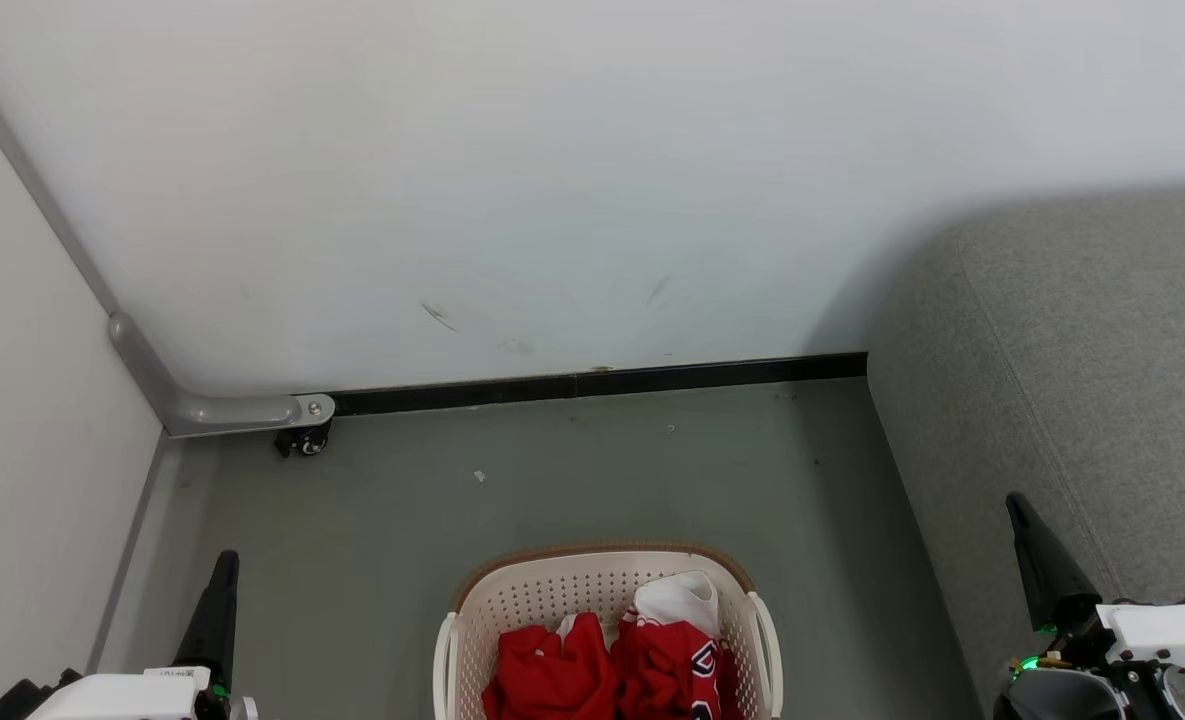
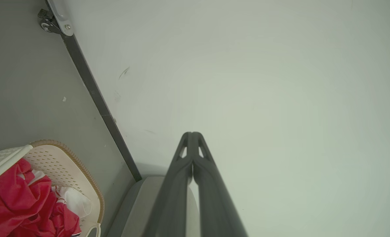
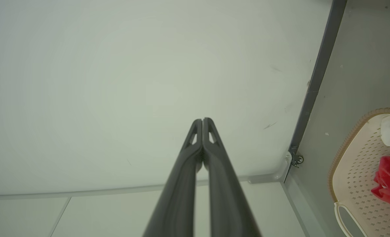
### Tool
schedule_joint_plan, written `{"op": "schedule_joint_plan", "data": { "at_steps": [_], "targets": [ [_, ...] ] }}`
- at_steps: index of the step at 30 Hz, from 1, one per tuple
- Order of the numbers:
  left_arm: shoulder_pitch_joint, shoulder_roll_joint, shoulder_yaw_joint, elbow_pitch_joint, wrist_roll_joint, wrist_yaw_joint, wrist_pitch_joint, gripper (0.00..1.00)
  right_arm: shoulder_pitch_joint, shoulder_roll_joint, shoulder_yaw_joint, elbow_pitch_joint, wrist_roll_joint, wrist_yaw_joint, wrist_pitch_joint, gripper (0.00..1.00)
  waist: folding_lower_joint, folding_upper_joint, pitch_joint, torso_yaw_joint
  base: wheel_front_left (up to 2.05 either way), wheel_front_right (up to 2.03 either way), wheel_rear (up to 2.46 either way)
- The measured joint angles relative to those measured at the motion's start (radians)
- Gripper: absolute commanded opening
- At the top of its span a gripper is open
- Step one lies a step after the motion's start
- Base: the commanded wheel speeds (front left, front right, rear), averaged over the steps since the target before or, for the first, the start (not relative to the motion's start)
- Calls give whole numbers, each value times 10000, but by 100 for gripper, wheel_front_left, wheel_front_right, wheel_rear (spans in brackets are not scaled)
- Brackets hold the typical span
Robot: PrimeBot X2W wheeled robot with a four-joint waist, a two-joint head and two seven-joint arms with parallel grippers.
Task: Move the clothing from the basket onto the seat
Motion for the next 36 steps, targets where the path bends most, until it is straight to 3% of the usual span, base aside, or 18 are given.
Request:
{"op": "schedule_joint_plan", "data": {
  "at_steps": [31,32,33,35,36],
  "targets": [
    [0,-2,6,0,0,0,0,0,0,0,0,0,-2,0,0,0,0,0,0,0,0,0,0],
    [0,-2,6,0,0,0,0,100,0,0,0,0,-2,0,0,100,0,0,0,0,0,0,0],
    [35,-35,0,73,-2,0,0,0,39,23,6,65,-4,2,-2,0,0,0,0,0,0,0,0],
    [207,-144,-40,291,-2,8,0,0,230,119,23,270,-4,2,-2,0,0,0,0,0,0,0,0],
    [317,-209,-58,401,-2,12,0,100,359,169,33,380,-4,2,-2,100,-1,0,0,0,0,0,0]
  ]
}}
